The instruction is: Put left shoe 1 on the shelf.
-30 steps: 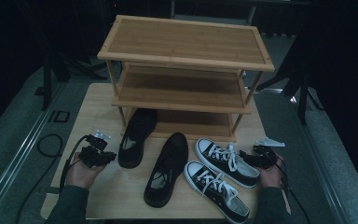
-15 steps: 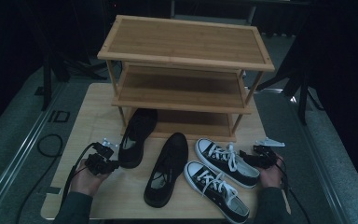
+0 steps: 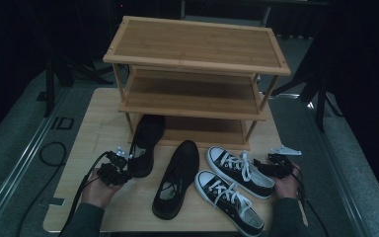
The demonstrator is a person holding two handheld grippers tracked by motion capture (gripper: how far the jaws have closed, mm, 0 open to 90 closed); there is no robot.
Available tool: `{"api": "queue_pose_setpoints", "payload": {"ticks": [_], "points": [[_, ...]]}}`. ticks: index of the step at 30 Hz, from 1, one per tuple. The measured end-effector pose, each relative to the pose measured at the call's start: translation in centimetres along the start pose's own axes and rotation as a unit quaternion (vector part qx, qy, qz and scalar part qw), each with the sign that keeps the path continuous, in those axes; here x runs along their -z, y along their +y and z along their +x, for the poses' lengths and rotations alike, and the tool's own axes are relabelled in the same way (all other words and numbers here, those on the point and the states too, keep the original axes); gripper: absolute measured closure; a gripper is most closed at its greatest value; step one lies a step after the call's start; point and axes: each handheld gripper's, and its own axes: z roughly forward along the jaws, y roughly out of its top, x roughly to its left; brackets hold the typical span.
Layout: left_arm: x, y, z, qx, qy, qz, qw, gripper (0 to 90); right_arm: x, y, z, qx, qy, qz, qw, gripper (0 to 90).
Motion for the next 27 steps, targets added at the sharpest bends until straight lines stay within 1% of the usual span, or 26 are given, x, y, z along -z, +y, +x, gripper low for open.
{"api": "queue_pose_setpoints", "payload": {"ticks": [2,5,8,10,15,18,20,21,23,27], "points": [[0.0,0.3,-0.2,0.0,0.001,-0.006,1.0,87.0,0.0,0.0,0.0,0.0,0.0,0.0,1.0,28.5],[-0.1,0.7,-0.3,-0.004,-0.003,-0.003,1.0,86.7,0.0,0.0,0.0,0.0,0.0,0.0,1.0,28.5],[-0.2,0.8,-0.6,-0.01,0.003,-0.001,0.9999,86.7,0.0,0.0,0.0,0.0,0.0,0.0,1.0,28.5],[-0.3,0.7,-0.8,-0.011,0.002,-0.002,0.9999,86.9,0.0,0.0,0.0,0.0,0.001,0.0,1.0,28.5],[-1.0,0.5,-1.6,-0.024,-0.005,0.012,0.9996,87.7,0.0,0.0,0.0,0.0,0.0,0.0,1.0,28.5],[-1.8,0.4,-2.0,-0.033,-0.002,0.023,0.9992,87.7,0.0,0.0,0.0,0.0,0.0,0.0,1.0,28.5],[-2.3,0.4,-2.0,-0.035,0.003,0.031,0.9989,87.7,0.0,0.0,0.0,0.0,0.0,0.0,1.0,28.5],[-2.5,0.4,-1.9,-0.031,0.004,0.028,0.9991,87.7,0.0,0.0,0.0,0.0,0.0,0.0,1.0,28.5],[-2.4,0.6,-1.7,-0.024,-0.004,0.026,0.9994,88.6,0.0,0.0,0.0,0.0,0.0,0.0,1.0,28.5],[-2.1,0.8,-1.7,-0.026,0.003,0.019,0.9995,88.8,0.0,0.0,0.0,-0.001,0.0,0.0,1.0,28.5]]}}
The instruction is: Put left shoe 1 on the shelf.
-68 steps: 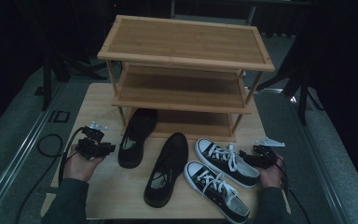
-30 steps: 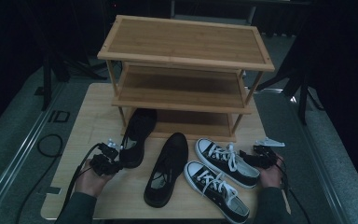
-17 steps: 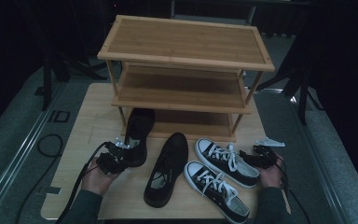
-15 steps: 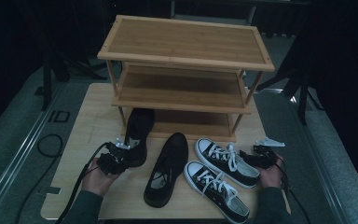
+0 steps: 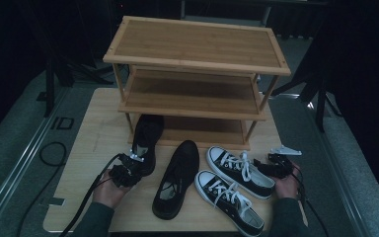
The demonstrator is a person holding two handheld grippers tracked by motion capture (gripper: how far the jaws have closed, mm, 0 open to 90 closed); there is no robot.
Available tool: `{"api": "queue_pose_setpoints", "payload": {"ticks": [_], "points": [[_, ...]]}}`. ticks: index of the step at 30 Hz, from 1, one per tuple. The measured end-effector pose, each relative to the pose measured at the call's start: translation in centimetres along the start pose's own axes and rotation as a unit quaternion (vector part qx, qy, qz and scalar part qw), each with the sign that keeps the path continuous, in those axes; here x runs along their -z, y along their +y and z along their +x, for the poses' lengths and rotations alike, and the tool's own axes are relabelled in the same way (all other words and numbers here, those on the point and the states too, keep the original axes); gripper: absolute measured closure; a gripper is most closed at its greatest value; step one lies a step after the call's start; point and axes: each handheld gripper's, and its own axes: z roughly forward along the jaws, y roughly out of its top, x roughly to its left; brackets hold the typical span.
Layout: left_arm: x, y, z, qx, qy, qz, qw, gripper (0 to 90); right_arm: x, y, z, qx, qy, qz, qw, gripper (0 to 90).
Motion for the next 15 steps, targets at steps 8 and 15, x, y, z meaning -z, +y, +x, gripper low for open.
{"api": "queue_pose_setpoints", "payload": {"ticks": [8,15], "points": [[0.4,0.7,0.5,0.006,0.013,-0.012,0.9998,88.7,0.0,0.0,0.0,0.0,0.0,0.0,1.0,28.5],[0.9,1.6,0.9,0.016,0.011,-0.035,0.9992,88.8,0.0,0.0,0.0,-0.001,0.0,0.0,1.0,28.5]]}}
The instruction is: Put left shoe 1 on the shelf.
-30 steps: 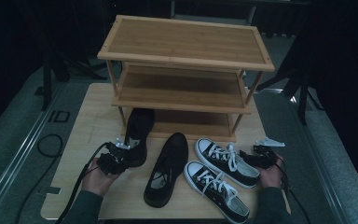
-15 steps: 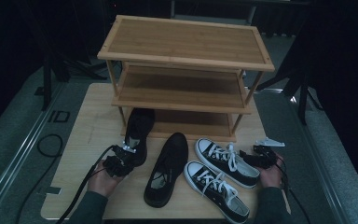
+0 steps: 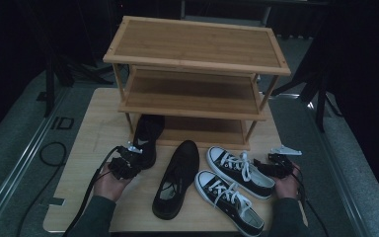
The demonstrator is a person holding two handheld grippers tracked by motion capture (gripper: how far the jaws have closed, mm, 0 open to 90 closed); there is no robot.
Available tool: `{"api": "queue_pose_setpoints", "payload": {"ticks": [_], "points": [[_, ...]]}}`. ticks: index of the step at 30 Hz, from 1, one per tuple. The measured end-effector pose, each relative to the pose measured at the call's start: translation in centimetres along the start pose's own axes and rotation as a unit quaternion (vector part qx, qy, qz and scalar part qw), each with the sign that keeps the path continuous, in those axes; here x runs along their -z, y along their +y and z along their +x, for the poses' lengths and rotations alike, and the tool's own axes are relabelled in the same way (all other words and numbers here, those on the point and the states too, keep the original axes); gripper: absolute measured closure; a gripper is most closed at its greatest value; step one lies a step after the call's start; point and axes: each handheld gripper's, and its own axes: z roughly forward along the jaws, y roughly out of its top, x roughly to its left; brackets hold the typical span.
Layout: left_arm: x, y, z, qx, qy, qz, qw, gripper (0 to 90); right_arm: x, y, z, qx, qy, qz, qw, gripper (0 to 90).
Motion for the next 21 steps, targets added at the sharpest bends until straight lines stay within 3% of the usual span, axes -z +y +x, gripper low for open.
{"api": "queue_pose_setpoints", "payload": {"ticks": [3,9,14,18,21], "points": [[0.0,0.4,-0.1,-0.005,0.011,0.001,0.9999,88.8,0.0,0.0,0.0,0.0,0.0,0.0,1.0,28.5],[-0.2,0.6,-0.3,-0.004,0.011,-0.003,0.9999,88.5,0.0,0.0,0.0,0.0,0.0,0.0,1.0,28.5],[-1.4,0.1,-1.1,-0.021,0.008,0.023,0.9995,88.7,0.0,0.0,0.0,0.0,0.0,0.0,1.0,28.5],[-2.3,-0.2,-0.9,-0.009,0.009,0.033,0.9994,88.8,0.0,0.0,0.0,0.0,0.0,0.0,1.0,28.5],[-2.2,-0.2,-0.3,0.006,0.009,0.027,0.9996,88.9,0.0,0.0,0.0,0.0,0.0,0.0,1.0,28.5]]}}
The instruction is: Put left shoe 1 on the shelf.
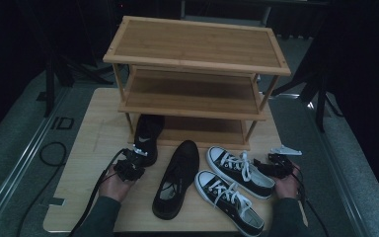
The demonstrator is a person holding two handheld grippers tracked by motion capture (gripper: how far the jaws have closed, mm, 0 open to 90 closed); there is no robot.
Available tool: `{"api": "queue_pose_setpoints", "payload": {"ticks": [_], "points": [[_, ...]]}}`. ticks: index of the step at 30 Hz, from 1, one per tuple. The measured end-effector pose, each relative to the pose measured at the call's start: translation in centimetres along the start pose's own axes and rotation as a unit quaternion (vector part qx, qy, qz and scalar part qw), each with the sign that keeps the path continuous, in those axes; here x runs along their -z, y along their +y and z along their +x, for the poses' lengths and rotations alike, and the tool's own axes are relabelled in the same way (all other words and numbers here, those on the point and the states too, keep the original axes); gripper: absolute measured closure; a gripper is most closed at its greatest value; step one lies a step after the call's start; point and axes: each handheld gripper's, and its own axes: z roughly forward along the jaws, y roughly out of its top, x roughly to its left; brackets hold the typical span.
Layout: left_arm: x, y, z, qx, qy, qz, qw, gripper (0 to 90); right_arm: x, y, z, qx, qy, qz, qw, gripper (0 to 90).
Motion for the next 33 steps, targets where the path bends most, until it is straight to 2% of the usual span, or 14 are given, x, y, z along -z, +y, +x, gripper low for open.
{"api": "queue_pose_setpoints", "payload": {"ticks": [2,4,7,10,12,15,21,24,27,31,33], "points": [[0.1,0.1,0.3,0.003,0.003,0.001,1.0,89.2,0.0,0.0,0.0,0.0,0.0,0.0,1.0,28.5],[0.2,0.1,0.5,0.007,0.017,-0.003,0.9998,89.2,0.0,0.0,0.0,0.0,0.0,0.0,1.0,28.5],[0.4,0.2,0.6,0.009,0.014,-0.007,0.9998,89.2,0.0,0.0,0.0,0.0,0.0,0.0,1.0,28.5],[0.4,0.5,0.6,0.003,0.013,-0.001,0.9999,89.3,0.0,0.0,0.0,0.0,0.0,0.0,1.0,28.5],[0.5,0.7,0.6,0.001,0.02,-0.011,0.9997,89.2,0.0,0.0,0.0,0.0,0.0,0.0,1.0,28.5],[0.8,1.3,0.9,0.014,0.022,-0.025,0.9994,89.2,0.0,0.0,0.0,0.0,0.0,0.0,1.0,28.5],[0.1,1.9,0.4,0.003,0.024,-0.02,0.9995,88.6,0.0,0.0,0.0,0.0,0.001,-0.001,1.0,28.5],[-0.6,1.8,0.1,-0.003,0.023,-0.004,0.9997,88.3,0.0,0.0,0.0,0.0,0.001,-0.001,1.0,28.5],[-1.2,1.6,0.5,0.005,0.027,0.003,0.9996,88.4,0.0,0.0,0.0,0.0,0.001,0.0,1.0,28.5],[-0.9,1.8,1.4,0.023,0.028,0.004,0.9993,88.9,0.0,0.0,0.0,0.0,0.001,0.0,1.0,28.5],[-0.7,1.9,1.6,0.026,0.044,0.005,0.9987,88.9,0.0,0.0,0.0,-0.001,0.001,-0.001,1.0,28.5]]}}
